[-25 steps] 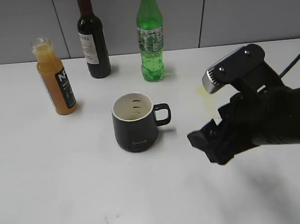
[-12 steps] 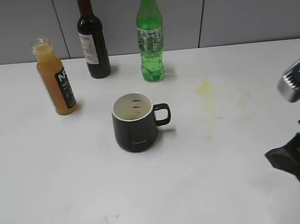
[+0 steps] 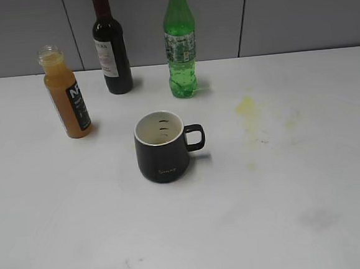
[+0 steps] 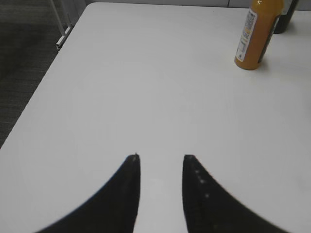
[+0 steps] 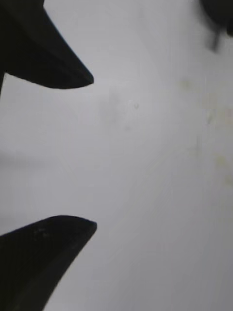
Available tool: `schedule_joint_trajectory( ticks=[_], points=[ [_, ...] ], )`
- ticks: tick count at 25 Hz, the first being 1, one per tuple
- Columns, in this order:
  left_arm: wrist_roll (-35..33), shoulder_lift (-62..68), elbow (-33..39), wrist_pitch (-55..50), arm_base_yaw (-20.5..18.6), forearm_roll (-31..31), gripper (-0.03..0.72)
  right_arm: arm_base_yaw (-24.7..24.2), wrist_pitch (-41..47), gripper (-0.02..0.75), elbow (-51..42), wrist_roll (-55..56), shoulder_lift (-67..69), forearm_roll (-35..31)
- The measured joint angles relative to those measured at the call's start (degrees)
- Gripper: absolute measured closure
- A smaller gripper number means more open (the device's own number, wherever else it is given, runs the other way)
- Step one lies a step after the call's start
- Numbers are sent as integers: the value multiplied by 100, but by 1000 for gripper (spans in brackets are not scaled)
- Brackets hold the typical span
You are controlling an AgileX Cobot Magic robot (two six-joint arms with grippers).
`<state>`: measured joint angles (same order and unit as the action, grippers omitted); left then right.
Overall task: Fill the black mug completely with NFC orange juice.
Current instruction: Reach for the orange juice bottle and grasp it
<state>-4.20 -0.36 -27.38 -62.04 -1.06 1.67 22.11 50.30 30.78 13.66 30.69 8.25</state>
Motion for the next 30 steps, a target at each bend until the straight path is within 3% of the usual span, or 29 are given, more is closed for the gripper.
schedule_joint_trajectory(
  ticks=[4, 8, 15, 22, 30],
  points=[
    [0, 0, 0, 0, 0, 0, 451, -821, 259, 135, -133, 0, -937, -75],
    [0, 0, 0, 0, 0, 0, 451, -1170, 384, 147, -264, -57, -1762, -247],
    [0, 0, 4, 0, 0, 5, 451, -1213, 400, 153, -707, -1033, -3015, -321],
    [0, 0, 4, 6, -2, 0, 451, -1210, 394, 154, -724, -1306, -3088, -452],
    [0, 0, 4, 6, -2, 0, 451, -1355, 394, 206, -724, -1325, -3088, -468]
  ],
)
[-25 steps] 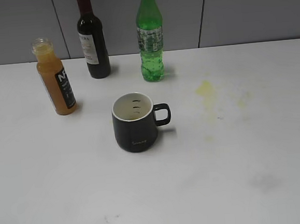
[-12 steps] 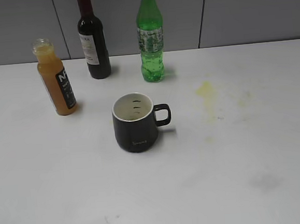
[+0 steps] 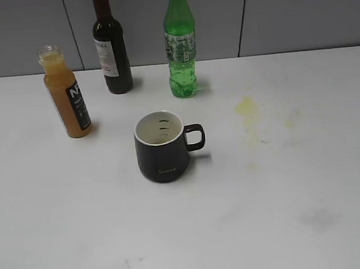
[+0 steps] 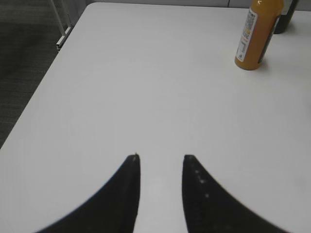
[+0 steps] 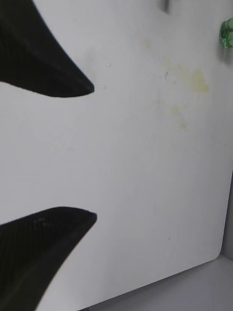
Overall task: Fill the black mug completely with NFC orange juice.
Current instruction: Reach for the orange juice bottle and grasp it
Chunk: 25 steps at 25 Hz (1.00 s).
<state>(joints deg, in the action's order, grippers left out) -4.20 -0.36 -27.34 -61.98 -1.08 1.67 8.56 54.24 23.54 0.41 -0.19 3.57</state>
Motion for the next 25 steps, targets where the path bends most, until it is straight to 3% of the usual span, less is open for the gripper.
schedule_joint_trajectory(
  ticks=[25],
  points=[
    [0, 0, 0, 0, -4, 0, 451, -6, 0, 218, 0, -41, 0, -5]
  ],
)
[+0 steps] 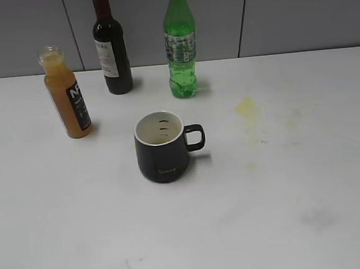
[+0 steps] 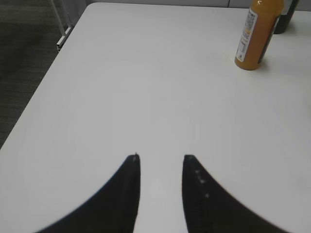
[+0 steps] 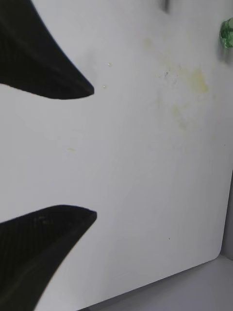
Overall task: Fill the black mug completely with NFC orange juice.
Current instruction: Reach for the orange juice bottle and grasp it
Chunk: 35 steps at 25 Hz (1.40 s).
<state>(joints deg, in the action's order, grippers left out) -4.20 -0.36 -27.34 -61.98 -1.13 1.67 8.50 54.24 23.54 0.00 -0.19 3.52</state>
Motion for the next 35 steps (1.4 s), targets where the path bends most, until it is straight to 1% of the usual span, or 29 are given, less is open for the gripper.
schedule_joint_trajectory(
  ticks=[15, 17, 18, 19, 20, 22, 23, 26, 35],
  points=[
    [0, 0, 0, 0, 0, 0, 451, 0, 0, 218, 0, 0, 0, 0],
    [0, 0, 0, 0, 0, 5, 442, 0, 0, 218, 0, 0, 0, 0],
    [0, 0, 0, 0, 0, -1, 416, 0, 0, 218, 0, 0, 0, 0],
    [0, 0, 0, 0, 0, -6, 367, 0, 0, 218, 0, 0, 0, 0],
    [0, 0, 0, 0, 0, -18, 306, 0, 0, 218, 0, 0, 0, 0],
    [0, 0, 0, 0, 0, -24, 135, 0, 0, 218, 0, 0, 0, 0],
    [0, 0, 0, 0, 0, -30, 87, 0, 0, 218, 0, 0, 0, 0],
    [0, 0, 0, 0, 0, -30, 57, 0, 0, 218, 0, 0, 0, 0],
    [0, 0, 0, 16, 0, -35, 57, 0, 0, 218, 0, 0, 0, 0]
  ],
)
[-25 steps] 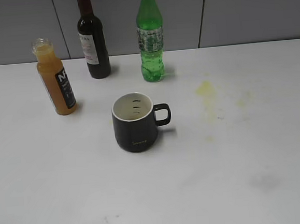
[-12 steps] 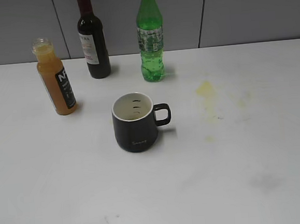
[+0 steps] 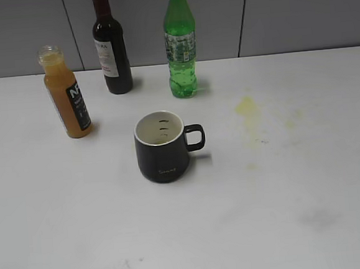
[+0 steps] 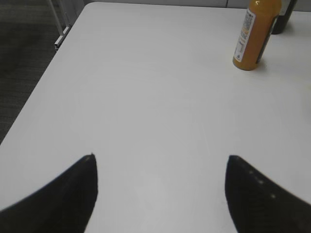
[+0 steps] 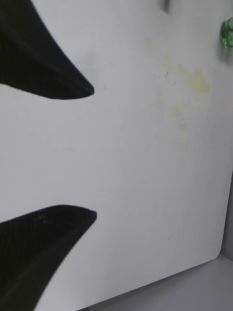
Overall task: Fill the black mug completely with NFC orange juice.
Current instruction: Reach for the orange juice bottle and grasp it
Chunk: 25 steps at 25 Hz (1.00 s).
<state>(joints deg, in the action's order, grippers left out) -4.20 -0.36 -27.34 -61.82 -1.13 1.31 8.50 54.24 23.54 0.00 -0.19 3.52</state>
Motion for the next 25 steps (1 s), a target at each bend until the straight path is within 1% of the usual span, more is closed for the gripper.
schedule_joint_trajectory(
  ticks=[3, 6, 11, 19, 21, 25],
  points=[
    [0, 0, -84, 170, 0, 0, 59, 0, 0, 218, 0, 0, 0, 0],
    [0, 173, -118, 951, 0, 0, 61, 0, 0, 218, 0, 0, 0, 0],
    [-42, 1015, -38, 2946, 0, 0, 72, 0, 0, 218, 0, 0, 0, 0],
    [-70, 3157, 854, 6504, 0, -46, 87, 0, 0, 218, 0, 0, 0, 0],
    [-70, 3825, 1011, 7219, 13, -46, 89, 0, 0, 218, 0, 0, 0, 0],
    [-70, 5141, 1074, 8536, 291, -50, 89, 0, 0, 218, 0, 0, 0, 0]
  ],
)
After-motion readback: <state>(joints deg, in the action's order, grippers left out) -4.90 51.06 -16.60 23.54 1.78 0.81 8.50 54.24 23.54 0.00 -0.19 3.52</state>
